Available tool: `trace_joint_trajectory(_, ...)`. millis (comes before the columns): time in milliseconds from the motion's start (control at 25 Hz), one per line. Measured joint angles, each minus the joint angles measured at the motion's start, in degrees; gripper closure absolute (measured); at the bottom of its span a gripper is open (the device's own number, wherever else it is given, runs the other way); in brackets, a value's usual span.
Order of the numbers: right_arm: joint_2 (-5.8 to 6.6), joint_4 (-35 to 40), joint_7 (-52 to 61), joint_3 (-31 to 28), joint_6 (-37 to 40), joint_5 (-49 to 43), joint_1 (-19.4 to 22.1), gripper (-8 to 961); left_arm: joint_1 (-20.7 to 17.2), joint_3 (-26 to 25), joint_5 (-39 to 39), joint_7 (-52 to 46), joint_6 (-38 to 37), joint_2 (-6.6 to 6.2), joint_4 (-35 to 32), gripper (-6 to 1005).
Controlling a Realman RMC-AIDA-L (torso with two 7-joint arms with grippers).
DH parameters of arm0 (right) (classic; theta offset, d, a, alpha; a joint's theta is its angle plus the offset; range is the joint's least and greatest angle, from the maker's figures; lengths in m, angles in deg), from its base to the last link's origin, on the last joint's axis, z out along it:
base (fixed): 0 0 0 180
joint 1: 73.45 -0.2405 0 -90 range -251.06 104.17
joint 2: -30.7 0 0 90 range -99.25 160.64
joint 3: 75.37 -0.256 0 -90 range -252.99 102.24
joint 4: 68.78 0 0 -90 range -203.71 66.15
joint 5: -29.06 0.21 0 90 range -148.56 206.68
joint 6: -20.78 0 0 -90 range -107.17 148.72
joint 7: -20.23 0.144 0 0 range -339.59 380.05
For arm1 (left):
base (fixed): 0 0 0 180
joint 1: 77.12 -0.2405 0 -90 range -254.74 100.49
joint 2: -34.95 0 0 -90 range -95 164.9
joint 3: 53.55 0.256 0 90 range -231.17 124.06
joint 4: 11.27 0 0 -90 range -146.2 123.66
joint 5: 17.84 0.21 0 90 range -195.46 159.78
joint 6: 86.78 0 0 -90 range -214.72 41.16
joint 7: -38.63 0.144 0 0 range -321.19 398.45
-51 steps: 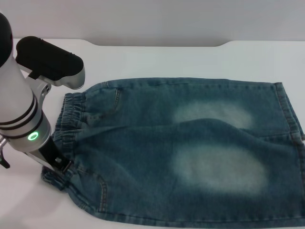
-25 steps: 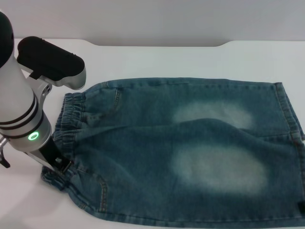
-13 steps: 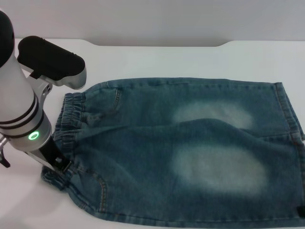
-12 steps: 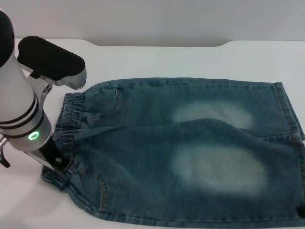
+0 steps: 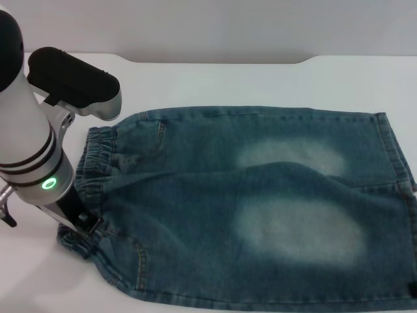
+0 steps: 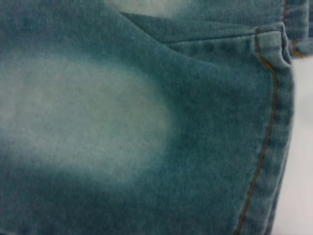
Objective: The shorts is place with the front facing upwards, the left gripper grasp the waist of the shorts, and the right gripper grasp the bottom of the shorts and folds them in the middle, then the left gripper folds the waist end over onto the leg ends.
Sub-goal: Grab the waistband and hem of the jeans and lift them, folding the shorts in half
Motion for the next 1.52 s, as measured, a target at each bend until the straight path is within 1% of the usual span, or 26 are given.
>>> trace_joint_trajectory(600, 0.01, 1.43, 0.00, -0.28, 0.24, -0.04, -0.77, 485, 0.04, 0.63, 0.00, 0.00, -0.03, 0.00, -0.03, 967)
trace_joint_trajectory(1040, 0.09, 1.14, -1.49, -0.23, 0.21, 0.40, -0.66, 549, -0.07, 0.70, -0.07, 0.00, 0.06, -0.08, 0.02, 966)
trace_joint_trajectory(1240, 0.10, 1.11, -2.09, 0.86, -0.13, 0.45, -0.96, 769, 0.00, 0.70, -0.10, 0.00, 0.06, -0.09, -0.02, 966)
trace_joint_trajectory(1520, 0.10, 1.12, -2.32, 1.00, -0.19, 0.60, -1.03, 927, 0.02, 0.66, -0.09, 0.00, 0.02, -0.09, 0.08, 966)
